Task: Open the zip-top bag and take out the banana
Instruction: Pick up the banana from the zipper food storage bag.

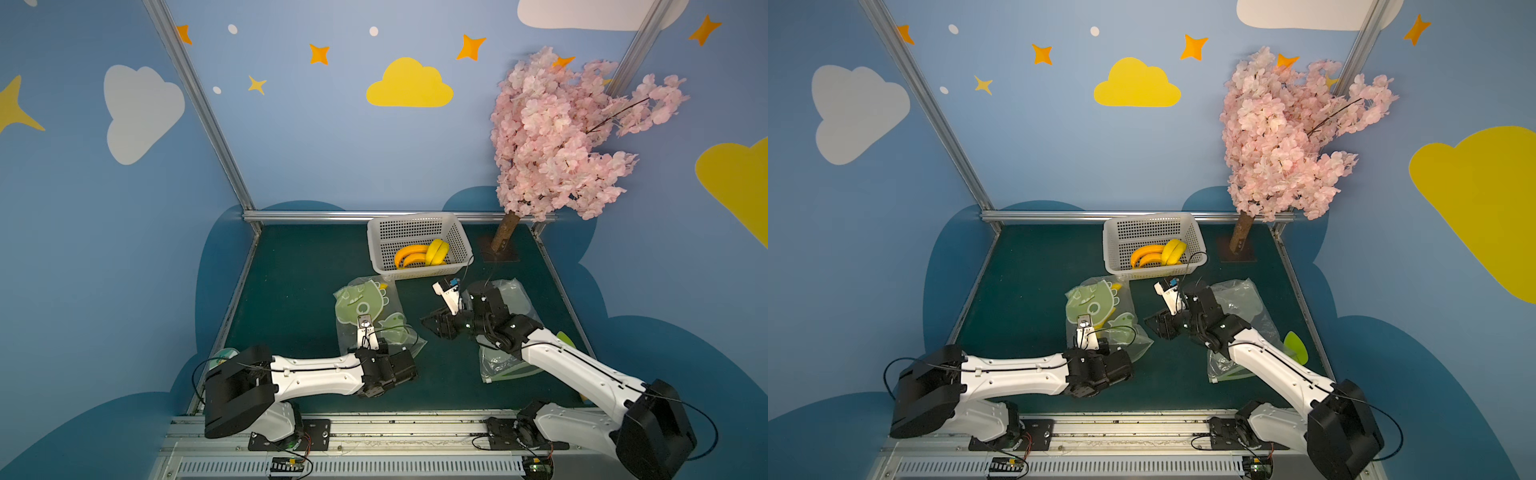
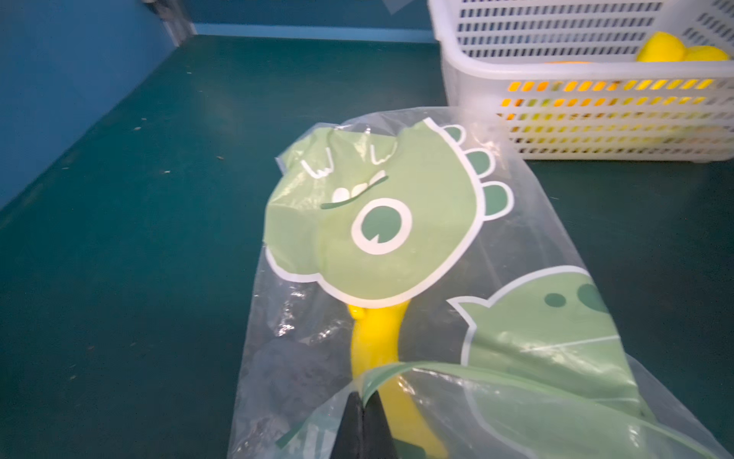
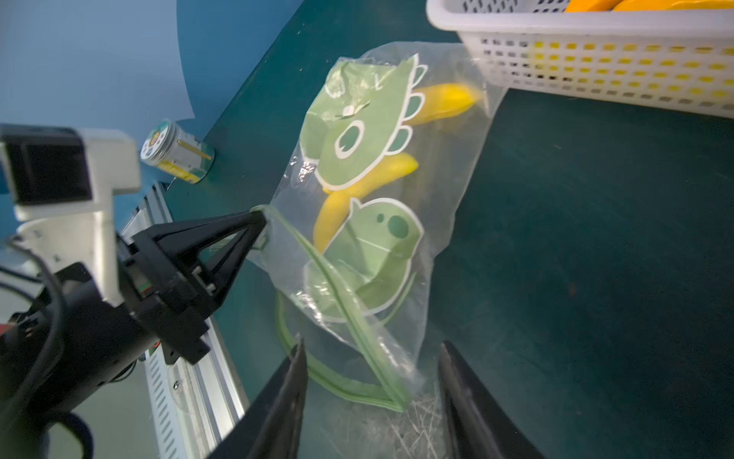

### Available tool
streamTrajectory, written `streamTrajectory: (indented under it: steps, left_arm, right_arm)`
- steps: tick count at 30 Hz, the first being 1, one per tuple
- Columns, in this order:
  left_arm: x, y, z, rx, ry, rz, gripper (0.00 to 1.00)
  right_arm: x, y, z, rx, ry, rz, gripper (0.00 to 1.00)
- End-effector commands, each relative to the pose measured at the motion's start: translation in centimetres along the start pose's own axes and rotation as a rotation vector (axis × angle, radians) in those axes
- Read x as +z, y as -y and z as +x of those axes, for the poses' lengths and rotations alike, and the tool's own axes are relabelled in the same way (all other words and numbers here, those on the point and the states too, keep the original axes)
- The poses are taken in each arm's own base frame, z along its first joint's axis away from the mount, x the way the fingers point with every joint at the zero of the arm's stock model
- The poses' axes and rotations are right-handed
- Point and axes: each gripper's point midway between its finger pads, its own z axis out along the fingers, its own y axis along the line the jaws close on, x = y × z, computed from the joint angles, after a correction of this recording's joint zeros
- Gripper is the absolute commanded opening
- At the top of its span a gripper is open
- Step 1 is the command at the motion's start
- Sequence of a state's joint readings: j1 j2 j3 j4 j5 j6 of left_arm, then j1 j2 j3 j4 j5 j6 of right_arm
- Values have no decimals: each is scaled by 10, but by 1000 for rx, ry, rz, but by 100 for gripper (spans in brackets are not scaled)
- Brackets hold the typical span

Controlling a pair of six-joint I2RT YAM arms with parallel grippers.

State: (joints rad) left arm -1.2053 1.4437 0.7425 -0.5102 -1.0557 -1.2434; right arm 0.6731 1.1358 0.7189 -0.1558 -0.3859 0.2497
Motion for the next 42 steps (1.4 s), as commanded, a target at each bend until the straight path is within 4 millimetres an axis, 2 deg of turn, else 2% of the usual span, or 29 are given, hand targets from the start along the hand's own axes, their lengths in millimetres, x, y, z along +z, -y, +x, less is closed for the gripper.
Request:
streamTrajectory:
  steps: [1, 4, 6, 9, 12, 15, 24, 29, 34, 37, 38, 42]
  left_arm:
    - [-4, 37, -9, -21, 21, 167, 3]
    - [-2, 37, -7, -20, 14, 164, 3]
    - [-1, 42, -6, -23, 11, 191, 3]
    - [-2, 49, -9, -34, 14, 217, 3]
    - [-2, 49, -9, -36, 14, 222, 3]
    - [-2, 44, -6, -39, 11, 226, 3]
    - [-1, 30, 5, -53, -8, 231, 3]
    - [-3, 33, 1, -60, 1, 255, 3]
    - [-6, 39, -1, -54, 7, 297, 3]
    - [-7, 41, 1, -65, 5, 325, 3]
    - [-7, 42, 2, -67, 3, 334, 3]
    - [-7, 36, 6, -73, -7, 339, 3]
  right_arm:
    - [-11, 1, 23, 41, -12, 32, 51]
    - [-21, -6, 29, 14, 50, 20, 49]
    - [-20, -13, 35, 14, 79, -13, 45]
    - [-9, -20, 52, 12, 60, -45, 40]
    - [6, -31, 65, -50, 22, -78, 39]
    - [21, -30, 73, -113, -37, -65, 40]
    - [55, -25, 60, -176, -95, -44, 44]
    - [74, -34, 52, -143, -99, -91, 41]
    - [91, -37, 59, -127, -114, -101, 39]
    - [102, -31, 64, -120, -128, -89, 39]
    - [107, -35, 54, -130, -115, -97, 39]
    - [121, -37, 56, -179, -139, -106, 40]
